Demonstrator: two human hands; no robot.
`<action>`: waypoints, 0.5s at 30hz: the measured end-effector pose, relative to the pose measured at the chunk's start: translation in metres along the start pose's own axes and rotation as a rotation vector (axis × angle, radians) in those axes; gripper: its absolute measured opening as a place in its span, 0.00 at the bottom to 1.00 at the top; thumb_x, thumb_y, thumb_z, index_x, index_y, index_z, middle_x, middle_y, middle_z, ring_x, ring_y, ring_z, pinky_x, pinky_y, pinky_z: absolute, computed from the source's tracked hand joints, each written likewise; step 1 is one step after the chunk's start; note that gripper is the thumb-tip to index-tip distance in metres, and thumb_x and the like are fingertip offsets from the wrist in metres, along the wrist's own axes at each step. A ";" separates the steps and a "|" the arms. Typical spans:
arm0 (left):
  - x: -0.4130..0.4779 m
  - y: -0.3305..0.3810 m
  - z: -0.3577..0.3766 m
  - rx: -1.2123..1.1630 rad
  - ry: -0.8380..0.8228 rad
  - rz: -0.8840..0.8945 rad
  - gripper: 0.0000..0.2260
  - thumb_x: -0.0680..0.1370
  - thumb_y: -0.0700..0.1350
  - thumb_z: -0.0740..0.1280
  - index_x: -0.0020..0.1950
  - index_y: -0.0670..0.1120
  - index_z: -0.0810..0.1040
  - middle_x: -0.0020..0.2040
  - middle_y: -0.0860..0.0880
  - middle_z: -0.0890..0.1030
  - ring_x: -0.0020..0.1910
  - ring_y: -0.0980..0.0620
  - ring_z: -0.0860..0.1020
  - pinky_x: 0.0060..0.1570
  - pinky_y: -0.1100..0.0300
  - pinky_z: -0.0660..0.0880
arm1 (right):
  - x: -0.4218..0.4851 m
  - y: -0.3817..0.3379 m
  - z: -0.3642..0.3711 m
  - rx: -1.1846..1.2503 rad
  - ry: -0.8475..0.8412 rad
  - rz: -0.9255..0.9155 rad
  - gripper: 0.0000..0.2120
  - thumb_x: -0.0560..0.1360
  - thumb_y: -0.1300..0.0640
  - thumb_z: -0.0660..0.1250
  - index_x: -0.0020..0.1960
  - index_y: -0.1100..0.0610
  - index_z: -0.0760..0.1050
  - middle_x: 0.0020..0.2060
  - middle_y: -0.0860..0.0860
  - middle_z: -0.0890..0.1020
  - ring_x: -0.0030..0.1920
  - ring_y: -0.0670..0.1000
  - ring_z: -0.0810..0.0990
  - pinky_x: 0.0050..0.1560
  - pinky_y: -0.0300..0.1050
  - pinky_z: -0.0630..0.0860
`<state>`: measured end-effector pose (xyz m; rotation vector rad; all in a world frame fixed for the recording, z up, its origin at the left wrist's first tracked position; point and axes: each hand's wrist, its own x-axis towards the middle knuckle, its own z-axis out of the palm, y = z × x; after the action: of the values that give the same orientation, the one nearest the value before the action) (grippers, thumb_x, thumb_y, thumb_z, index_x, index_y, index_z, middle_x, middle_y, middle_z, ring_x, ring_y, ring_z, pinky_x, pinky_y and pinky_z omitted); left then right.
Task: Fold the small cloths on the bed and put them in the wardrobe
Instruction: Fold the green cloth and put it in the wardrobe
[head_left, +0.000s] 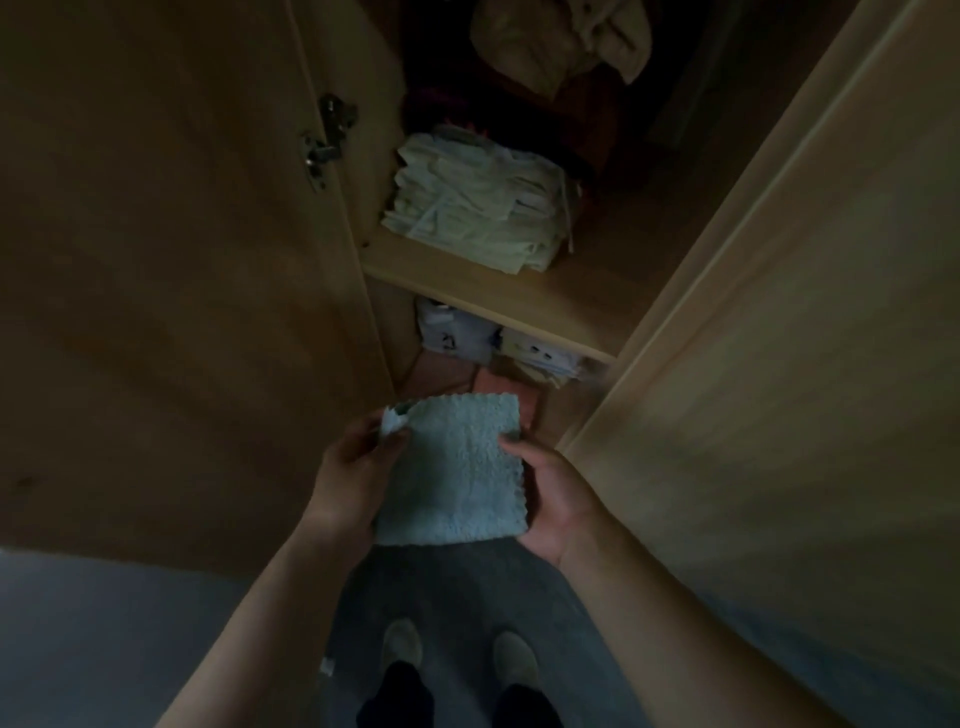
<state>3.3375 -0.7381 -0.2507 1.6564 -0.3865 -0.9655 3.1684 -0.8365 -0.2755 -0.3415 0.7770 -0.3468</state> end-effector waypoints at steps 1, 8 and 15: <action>0.007 0.000 -0.001 0.033 -0.022 0.008 0.08 0.81 0.44 0.68 0.59 0.54 0.81 0.53 0.57 0.83 0.54 0.58 0.80 0.50 0.64 0.74 | 0.001 0.002 0.000 0.009 0.012 -0.021 0.23 0.75 0.58 0.71 0.69 0.57 0.75 0.64 0.59 0.80 0.64 0.60 0.80 0.61 0.61 0.77; 0.038 0.002 0.006 0.190 -0.129 0.076 0.14 0.82 0.41 0.67 0.68 0.42 0.77 0.66 0.43 0.80 0.67 0.44 0.76 0.71 0.46 0.69 | -0.002 0.009 -0.011 0.115 0.000 -0.135 0.20 0.76 0.60 0.71 0.68 0.59 0.77 0.65 0.60 0.80 0.65 0.61 0.79 0.56 0.59 0.80; 0.058 -0.033 0.030 0.240 -0.134 0.128 0.12 0.82 0.44 0.67 0.66 0.47 0.78 0.63 0.48 0.80 0.65 0.46 0.77 0.62 0.53 0.72 | 0.019 0.010 -0.045 0.062 0.115 -0.216 0.15 0.77 0.63 0.67 0.63 0.59 0.80 0.61 0.58 0.83 0.61 0.59 0.82 0.55 0.58 0.80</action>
<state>3.3427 -0.7864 -0.3046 1.7622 -0.7135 -0.9652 3.1501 -0.8440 -0.3215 -0.3503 0.8423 -0.5968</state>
